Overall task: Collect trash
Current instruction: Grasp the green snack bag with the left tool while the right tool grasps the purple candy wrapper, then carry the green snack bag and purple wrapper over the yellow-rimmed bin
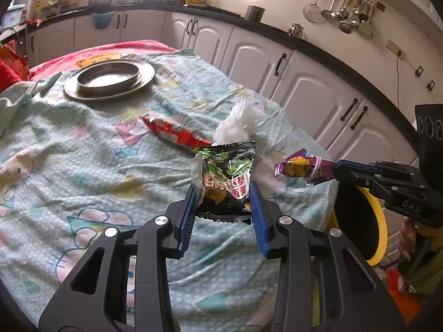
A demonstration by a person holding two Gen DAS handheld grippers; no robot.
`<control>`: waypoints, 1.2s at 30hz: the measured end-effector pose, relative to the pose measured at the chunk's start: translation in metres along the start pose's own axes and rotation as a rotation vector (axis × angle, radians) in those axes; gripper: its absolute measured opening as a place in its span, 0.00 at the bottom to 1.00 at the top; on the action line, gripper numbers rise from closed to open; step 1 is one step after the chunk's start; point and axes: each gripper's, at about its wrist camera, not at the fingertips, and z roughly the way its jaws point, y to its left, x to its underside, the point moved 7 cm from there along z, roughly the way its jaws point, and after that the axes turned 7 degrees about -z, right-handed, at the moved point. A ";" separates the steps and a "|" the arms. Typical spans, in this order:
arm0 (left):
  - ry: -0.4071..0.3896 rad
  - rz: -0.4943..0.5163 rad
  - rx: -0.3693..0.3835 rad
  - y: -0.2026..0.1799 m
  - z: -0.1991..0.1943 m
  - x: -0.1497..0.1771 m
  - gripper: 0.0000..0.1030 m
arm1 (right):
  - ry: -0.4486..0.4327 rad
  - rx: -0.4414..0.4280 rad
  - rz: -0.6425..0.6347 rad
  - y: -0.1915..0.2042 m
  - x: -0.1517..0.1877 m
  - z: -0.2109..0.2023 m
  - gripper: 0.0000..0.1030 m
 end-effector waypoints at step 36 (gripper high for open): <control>-0.011 0.255 0.177 -0.149 -0.002 0.008 0.29 | -0.188 0.193 0.209 -0.081 0.058 -0.129 0.13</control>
